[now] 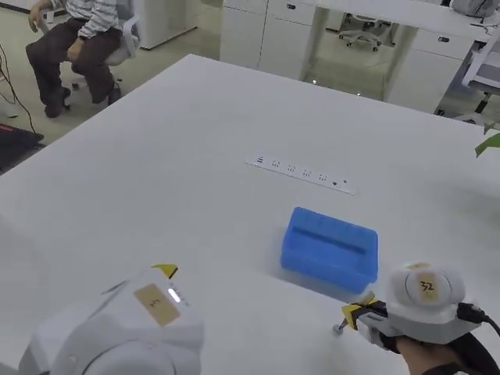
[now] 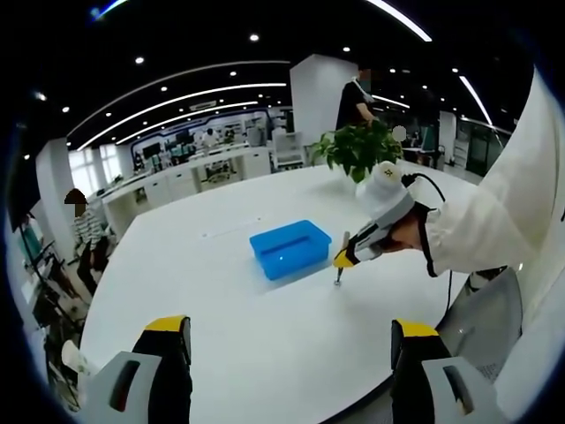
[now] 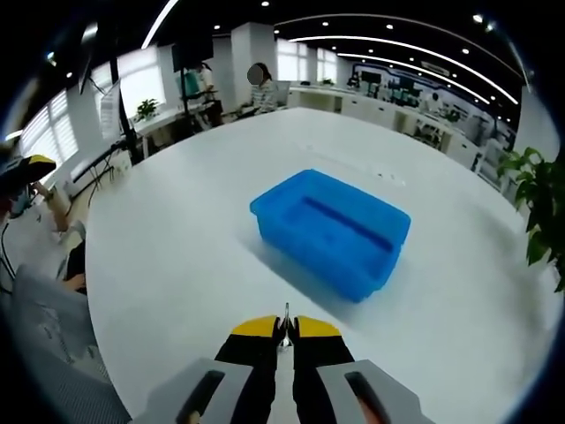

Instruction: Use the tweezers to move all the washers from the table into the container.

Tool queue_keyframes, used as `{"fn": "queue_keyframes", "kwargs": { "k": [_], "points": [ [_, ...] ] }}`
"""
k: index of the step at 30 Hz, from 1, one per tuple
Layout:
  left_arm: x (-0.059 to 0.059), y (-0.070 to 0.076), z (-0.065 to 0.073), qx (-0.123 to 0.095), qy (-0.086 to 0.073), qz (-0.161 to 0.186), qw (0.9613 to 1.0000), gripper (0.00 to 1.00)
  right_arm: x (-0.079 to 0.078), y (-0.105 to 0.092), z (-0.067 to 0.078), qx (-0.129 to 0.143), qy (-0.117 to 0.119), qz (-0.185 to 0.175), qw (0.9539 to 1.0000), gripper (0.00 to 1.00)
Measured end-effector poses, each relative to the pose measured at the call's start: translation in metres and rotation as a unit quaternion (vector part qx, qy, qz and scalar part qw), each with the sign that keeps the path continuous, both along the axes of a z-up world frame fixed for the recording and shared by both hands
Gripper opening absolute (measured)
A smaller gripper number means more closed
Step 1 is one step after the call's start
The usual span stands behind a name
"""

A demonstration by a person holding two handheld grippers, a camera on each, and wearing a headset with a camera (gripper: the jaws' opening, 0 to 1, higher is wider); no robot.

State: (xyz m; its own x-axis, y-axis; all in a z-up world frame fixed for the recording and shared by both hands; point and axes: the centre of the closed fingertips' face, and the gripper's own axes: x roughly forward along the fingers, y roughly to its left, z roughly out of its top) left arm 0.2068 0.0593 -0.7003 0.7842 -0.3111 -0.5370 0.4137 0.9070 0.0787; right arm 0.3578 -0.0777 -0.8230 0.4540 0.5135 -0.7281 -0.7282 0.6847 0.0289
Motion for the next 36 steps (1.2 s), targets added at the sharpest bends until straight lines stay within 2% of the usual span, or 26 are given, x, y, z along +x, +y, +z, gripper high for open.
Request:
{"fn": "queue_keyframes", "kwargs": {
  "k": [3, 6, 15, 24, 36],
  "points": [
    [0.000, -0.001, 0.000, 0.001, -0.002, -0.002, 1.0000, 0.96, 0.000, 0.002, 0.007, 0.006, 0.002, 0.001, 1.0000, 0.01],
    [0.000, -0.002, 0.001, 0.000, -0.003, -0.001, 1.0000, 0.96, 0.002, 0.002, 0.016, 0.009, -0.008, 0.004, 0.9999, 0.01],
    [-0.001, -0.003, 0.002, -0.007, -0.005, 0.001, 1.0000, 0.96, 0.007, 0.002, 0.037, 0.027, -0.014, 0.004, 0.9995, 0.01],
    [-0.002, -0.004, 0.000, -0.008, -0.003, -0.003, 1.0000, 0.96, 0.010, 0.003, 0.052, 0.033, -0.021, 0.007, 0.9992, 0.01],
    [-0.002, -0.005, -0.001, -0.011, -0.002, -0.004, 0.9999, 0.96, 0.015, 0.002, 0.061, 0.028, -0.030, 0.019, 0.9990, 0.01]
  ]
}}
